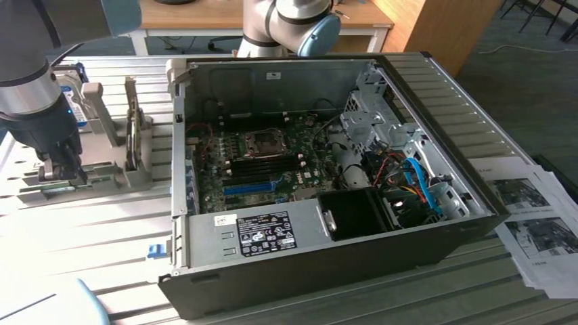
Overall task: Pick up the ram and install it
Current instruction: 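Pick up the ram and move it above insertion slot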
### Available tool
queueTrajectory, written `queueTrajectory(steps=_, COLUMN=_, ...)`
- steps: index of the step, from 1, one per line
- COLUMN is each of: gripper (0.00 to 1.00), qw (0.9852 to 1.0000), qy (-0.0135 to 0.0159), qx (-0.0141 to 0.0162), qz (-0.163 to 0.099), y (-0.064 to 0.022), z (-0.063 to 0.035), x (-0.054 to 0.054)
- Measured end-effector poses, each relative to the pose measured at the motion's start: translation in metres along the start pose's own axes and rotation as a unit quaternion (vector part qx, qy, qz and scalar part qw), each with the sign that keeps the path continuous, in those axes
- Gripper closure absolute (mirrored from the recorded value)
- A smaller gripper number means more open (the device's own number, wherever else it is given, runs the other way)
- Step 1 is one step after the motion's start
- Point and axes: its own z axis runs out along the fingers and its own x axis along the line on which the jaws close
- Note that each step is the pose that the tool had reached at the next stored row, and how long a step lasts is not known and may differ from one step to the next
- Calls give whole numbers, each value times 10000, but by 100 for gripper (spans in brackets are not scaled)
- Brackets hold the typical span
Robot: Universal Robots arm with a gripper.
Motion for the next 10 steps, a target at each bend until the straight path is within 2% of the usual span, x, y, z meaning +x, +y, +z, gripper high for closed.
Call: queueTrajectory(steps=10, gripper=89, qw=10000, qy=0, qx=0, qz=0, y=0, z=0, x=0)
